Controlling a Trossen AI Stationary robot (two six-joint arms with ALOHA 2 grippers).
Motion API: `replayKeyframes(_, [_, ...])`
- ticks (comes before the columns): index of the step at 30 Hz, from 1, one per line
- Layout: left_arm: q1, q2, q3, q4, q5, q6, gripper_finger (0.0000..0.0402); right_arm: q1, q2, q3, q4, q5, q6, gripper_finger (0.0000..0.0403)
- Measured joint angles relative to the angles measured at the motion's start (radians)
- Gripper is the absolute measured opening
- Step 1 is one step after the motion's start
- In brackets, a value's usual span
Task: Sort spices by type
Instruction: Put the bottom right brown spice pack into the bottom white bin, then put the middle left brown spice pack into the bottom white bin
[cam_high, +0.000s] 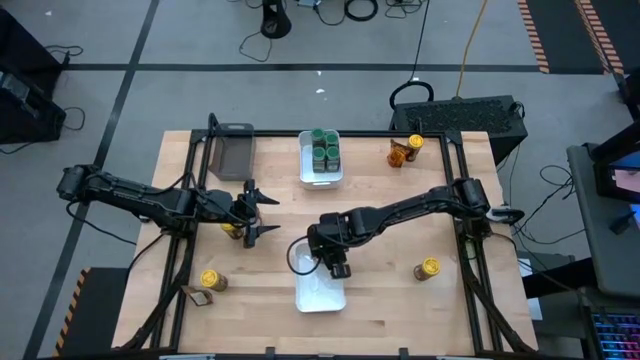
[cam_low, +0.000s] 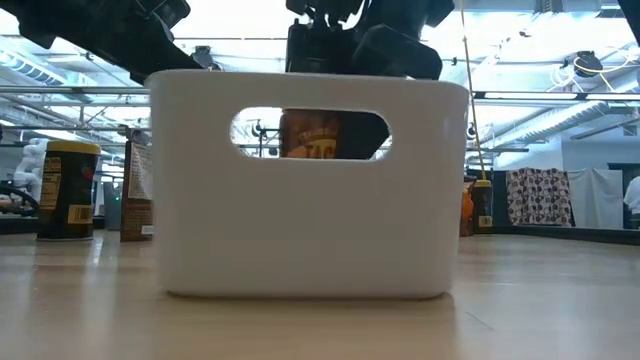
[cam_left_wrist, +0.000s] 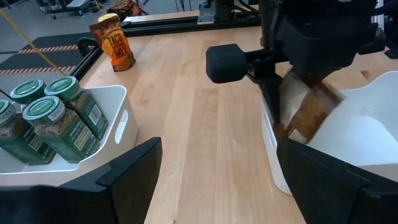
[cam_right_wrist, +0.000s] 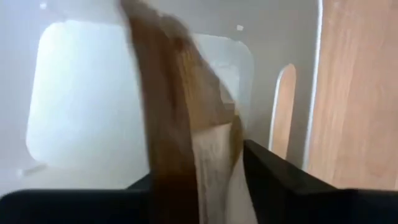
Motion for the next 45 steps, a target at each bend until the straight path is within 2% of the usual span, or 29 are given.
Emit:
replayKeyframes(5, [0.000, 0.000, 0.000, 0.000, 0.000, 0.000, 0.0322, -0.008, -0.002, 0.000, -0.001, -0.003, 0.003, 0.0173])
replayKeyframes(10, [0.000, 0.000, 0.000, 0.000, 0.000, 0.000, 0.0322, -0.007, -0.003, 0.046, -0.051, -0.003, 0.003, 0.0195])
replayKeyframes(22, [0.000, 0.000, 0.000, 0.000, 0.000, -0.001, 0.0322, -0.007, -0.005, 0.295, -0.285, 0.003, -0.029, 0.0190])
replayKeyframes(32, [-0.001, 0.000, 0.000, 0.000, 0.002, -0.055, 0.0322, -0.020, -0.037, 0.318, -0.376, 0.010, -0.142, 0.0189])
replayKeyframes(35, [-0.003, -0.004, 0.000, 0.010, 0.019, -0.077, 0.0322, -0.022, -0.103, 0.233, -0.312, 0.053, -0.161, 0.0189])
replayKeyframes(38, [-0.003, -0.018, 0.026, 0.000, 0.021, -0.079, 0.0322, -0.030, -0.217, 0.067, -0.182, 0.095, -0.167, 0.0189])
replayKeyframes(41, [-0.003, -0.044, 0.089, -0.080, 0.044, -0.086, 0.0322, -0.040, -0.368, -0.150, 0.060, 0.131, -0.153, 0.0189])
replayKeyframes(45, [-0.002, -0.059, 0.186, -0.214, 0.031, -0.191, 0.0322, -0.050, -0.549, -0.455, 0.483, 0.214, -0.158, 0.0189])
